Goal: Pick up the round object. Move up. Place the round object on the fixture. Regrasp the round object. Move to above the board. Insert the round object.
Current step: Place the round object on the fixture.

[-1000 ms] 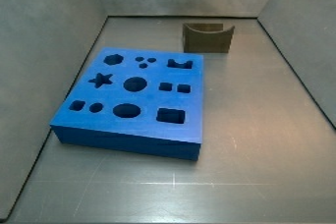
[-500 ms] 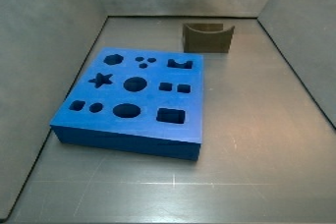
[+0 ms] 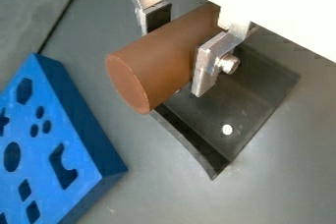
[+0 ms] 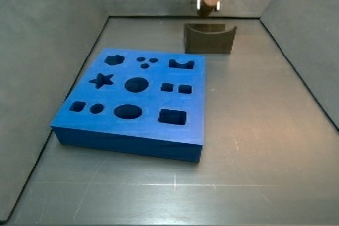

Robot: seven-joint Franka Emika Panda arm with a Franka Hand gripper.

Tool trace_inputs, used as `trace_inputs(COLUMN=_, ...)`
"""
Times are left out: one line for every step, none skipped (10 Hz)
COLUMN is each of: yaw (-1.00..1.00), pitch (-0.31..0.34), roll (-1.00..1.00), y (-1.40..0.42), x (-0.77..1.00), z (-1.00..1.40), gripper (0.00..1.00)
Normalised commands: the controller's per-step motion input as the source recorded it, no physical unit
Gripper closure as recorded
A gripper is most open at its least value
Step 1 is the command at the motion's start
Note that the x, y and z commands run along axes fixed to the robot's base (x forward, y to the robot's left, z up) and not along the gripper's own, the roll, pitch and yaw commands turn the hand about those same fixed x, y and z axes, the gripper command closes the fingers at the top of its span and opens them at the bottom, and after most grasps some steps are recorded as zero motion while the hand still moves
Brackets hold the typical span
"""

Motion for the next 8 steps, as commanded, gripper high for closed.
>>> trace_inputs(yaw=-0.17, pitch=0.123, roll=-1.00, y=0.13, x=0.20, z=-1.00, gripper=1.00)
trace_inputs(yaw=-0.20, pitch=0.130, roll=-1.00, y=0.12, x=0.18, z=-0.87, gripper=1.00)
trace_inputs(yaw=-0.16, pitch=0.121, roll=-0.88, y=0.10, x=0.14, z=-0.64, gripper=1.00)
trace_inputs(yaw=-0.14, pitch=0.085, roll=-0.65, y=0.13, x=0.11, z=-0.53, gripper=1.00)
trace_inputs(yaw=-0.14, pitch=0.016, roll=-0.46, y=0.16, x=0.09, z=-0.49, gripper=1.00)
trace_inputs(yaw=-0.14, pitch=-0.003, roll=-0.39, y=0.17, x=0.08, z=-0.47, gripper=1.00)
trace_inputs(yaw=-0.13, pitch=0.000, roll=-0.37, y=0.17, x=0.09, z=-0.47, gripper=1.00)
trace_inputs(yaw=0.00, pitch=0.000, roll=0.00, y=0.00, x=0.00, z=0.00, gripper=0.00)
